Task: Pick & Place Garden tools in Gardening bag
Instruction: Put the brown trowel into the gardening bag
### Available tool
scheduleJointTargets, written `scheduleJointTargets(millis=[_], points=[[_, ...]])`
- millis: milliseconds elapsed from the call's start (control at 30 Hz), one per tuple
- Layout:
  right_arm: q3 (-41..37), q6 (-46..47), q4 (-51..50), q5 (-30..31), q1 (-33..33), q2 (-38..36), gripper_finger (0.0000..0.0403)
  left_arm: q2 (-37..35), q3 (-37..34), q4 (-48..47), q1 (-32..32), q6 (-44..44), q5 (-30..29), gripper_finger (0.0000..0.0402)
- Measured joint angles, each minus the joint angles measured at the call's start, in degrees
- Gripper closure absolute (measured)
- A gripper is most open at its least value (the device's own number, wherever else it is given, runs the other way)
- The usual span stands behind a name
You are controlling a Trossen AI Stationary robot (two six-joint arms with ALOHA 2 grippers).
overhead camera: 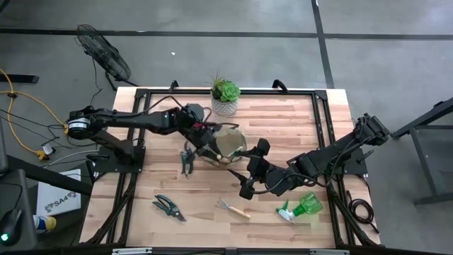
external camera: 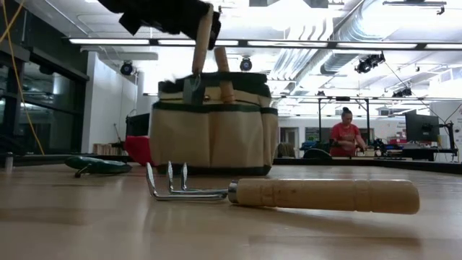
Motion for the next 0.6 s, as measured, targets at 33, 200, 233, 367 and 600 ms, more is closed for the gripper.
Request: scheduleJointTargets(millis=[33,200,233,367,600], points=[[0.00,0.00,-0.12,0.00,0.00,0.00,0.0128,0.00,0.00,0.30,-0.93,0.06,-1.39,0.0337],[0.00,0.00,-0.11,0.00,0.00,0.00,0.0128,0.00,0.00,0.71,-3.96,3.37,-12.78,0.0337],[0.00,0.00,-0.10,0.00,0.02,0.00,0.0128,0.00,0.00,0.73,-4.05,3.59,-14.58,0.0337],[0.00,0.00,-0.09,0.00,0.02,0.00,0.0128,0.00,0.00,0.53,-4.01,4.54,-19.22,0.0337],[0.00,0.00,-0.09,-0.02,0.07,0.00,0.0128,-0.42,0.00,0.49,-4.03,4.84,-25.48,0.0337]])
